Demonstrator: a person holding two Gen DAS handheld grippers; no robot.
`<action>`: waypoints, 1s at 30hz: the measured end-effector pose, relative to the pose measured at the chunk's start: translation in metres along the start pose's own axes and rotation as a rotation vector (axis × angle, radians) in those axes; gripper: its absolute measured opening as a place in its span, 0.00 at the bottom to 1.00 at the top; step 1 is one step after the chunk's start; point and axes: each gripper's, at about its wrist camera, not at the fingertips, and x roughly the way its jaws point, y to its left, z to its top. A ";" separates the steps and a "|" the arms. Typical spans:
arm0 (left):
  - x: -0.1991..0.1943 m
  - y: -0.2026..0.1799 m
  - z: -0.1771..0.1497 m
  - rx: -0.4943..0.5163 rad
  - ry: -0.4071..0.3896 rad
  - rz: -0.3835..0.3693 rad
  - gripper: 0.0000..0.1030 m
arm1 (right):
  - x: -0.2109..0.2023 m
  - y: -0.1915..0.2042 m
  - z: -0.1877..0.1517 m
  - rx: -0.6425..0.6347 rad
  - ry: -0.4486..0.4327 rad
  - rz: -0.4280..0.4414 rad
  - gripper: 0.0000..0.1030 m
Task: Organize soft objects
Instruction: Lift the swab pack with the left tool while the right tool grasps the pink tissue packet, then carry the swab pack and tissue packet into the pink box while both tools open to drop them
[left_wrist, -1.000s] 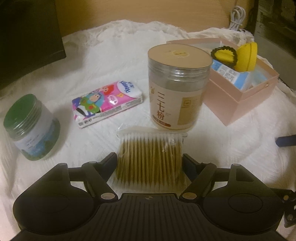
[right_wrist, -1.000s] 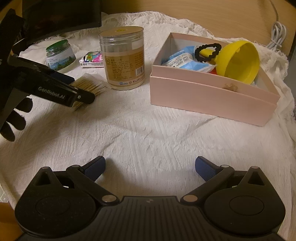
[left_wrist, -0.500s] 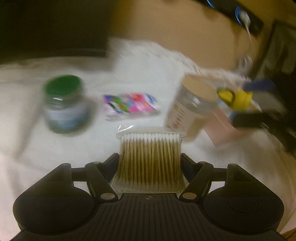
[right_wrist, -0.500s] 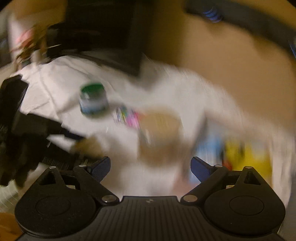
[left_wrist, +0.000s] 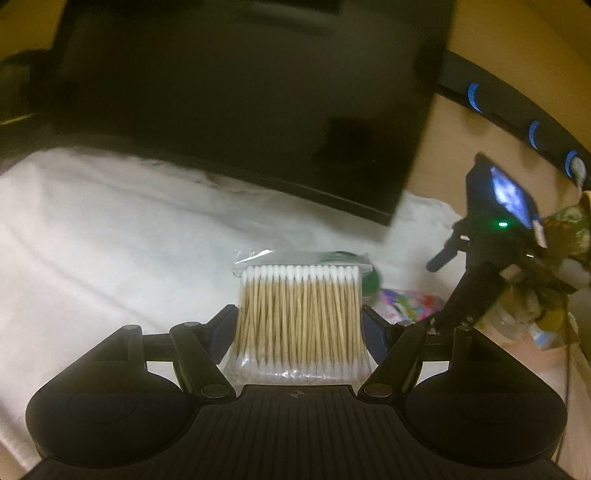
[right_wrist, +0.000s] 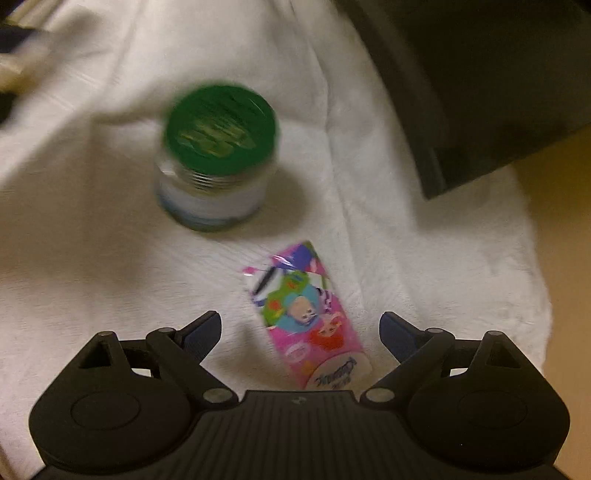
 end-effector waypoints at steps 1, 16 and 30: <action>0.000 0.005 -0.001 -0.007 0.006 0.008 0.73 | 0.010 -0.007 0.004 0.016 0.025 0.001 0.90; 0.021 0.019 0.017 -0.028 0.033 0.063 0.73 | -0.030 -0.040 0.012 0.310 -0.042 0.187 0.44; 0.011 -0.051 0.076 0.027 -0.074 0.017 0.73 | -0.201 -0.090 -0.107 0.735 -0.471 0.296 0.43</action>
